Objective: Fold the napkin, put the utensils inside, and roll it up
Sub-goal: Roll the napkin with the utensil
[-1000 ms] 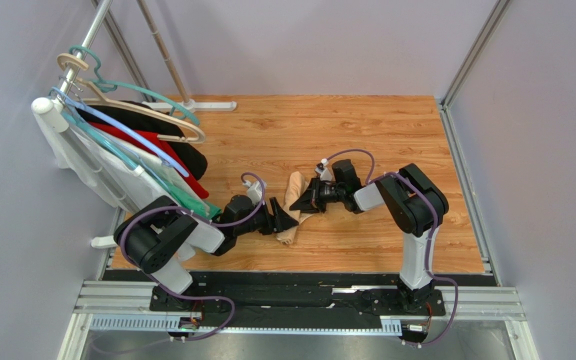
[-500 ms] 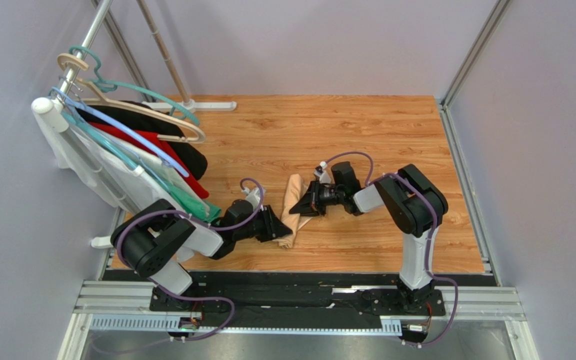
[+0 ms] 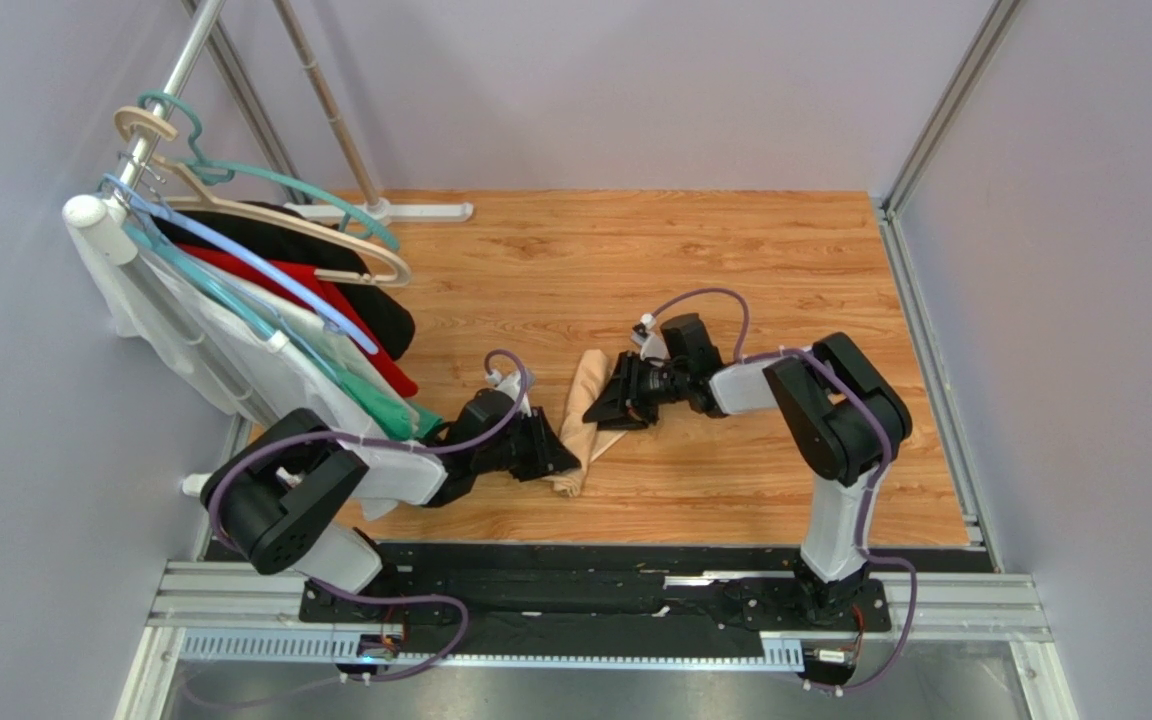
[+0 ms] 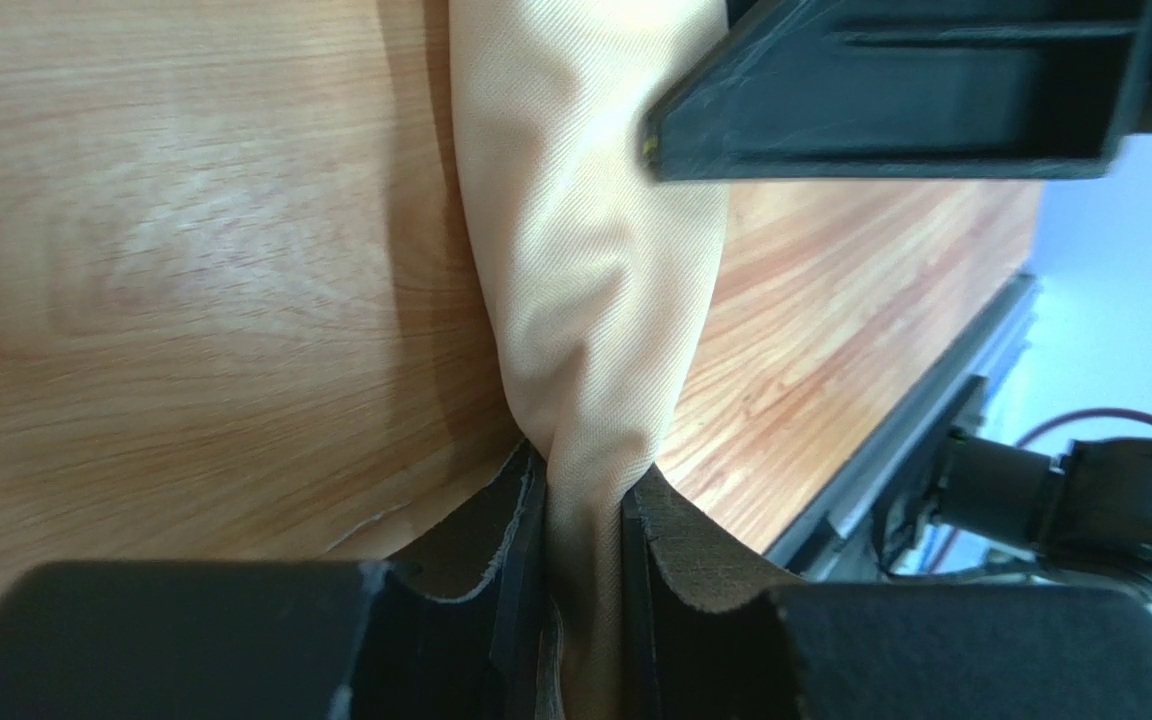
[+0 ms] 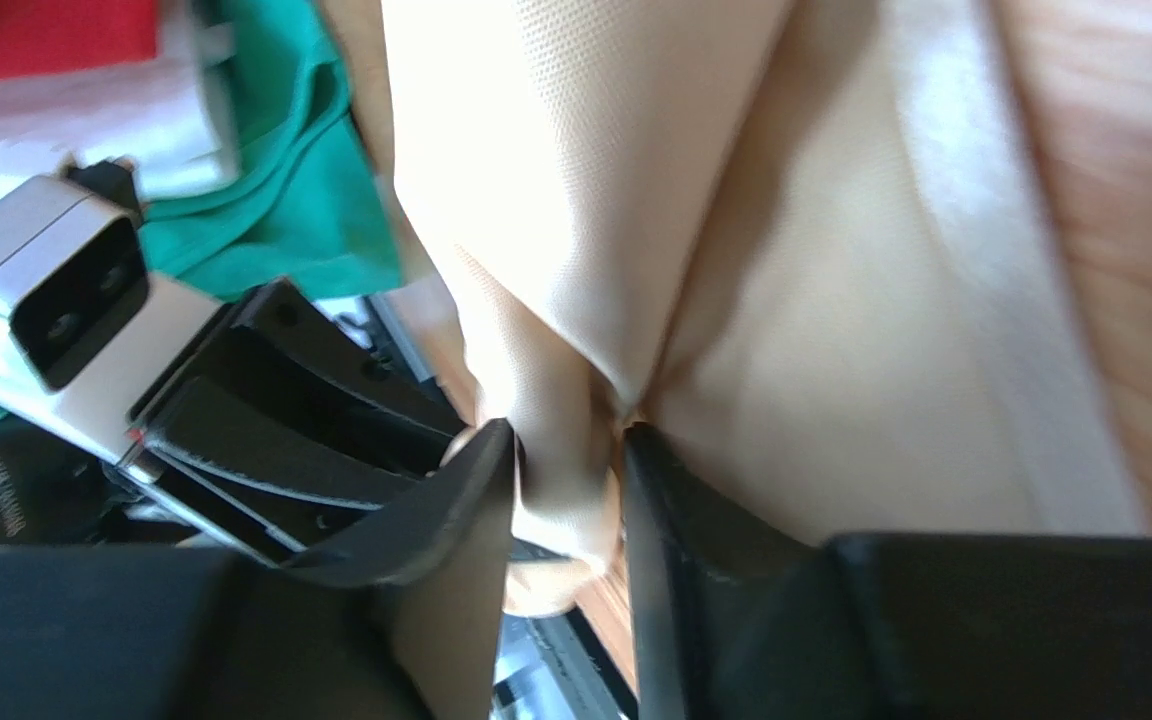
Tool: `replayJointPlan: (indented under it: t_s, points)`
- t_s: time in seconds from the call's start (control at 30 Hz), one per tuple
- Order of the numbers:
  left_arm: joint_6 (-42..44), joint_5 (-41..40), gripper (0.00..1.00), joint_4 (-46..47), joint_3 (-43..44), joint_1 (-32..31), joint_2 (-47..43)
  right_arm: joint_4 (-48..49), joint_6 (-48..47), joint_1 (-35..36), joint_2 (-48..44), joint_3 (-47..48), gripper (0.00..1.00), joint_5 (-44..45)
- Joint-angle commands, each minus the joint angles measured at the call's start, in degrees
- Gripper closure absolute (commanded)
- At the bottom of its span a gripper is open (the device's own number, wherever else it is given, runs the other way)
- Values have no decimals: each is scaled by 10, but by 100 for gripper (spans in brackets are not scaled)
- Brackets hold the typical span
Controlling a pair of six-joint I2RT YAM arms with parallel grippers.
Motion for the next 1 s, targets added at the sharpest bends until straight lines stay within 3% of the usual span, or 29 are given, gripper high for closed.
replayJointPlan:
  t_s: [0.0,0.1,0.27,0.57,0.97]
  points:
    - [60,-68,100,-194,36,-2,-32,-175,-125,-7,-78,48,61,109]
    - [86,-112,100,-264,62,-9,-48,-257,-152,-5,-133,62,59,169]
    - [109,-184,100,-351,94,-38,-56,-265,-127,11,-180,68,57,162]
    - [117,-249,100,-407,141,-86,-46,-215,-49,90,-89,116,55,145]
    - [131,-291,100,-442,189,-139,-24,-214,-53,105,-28,144,53,161]
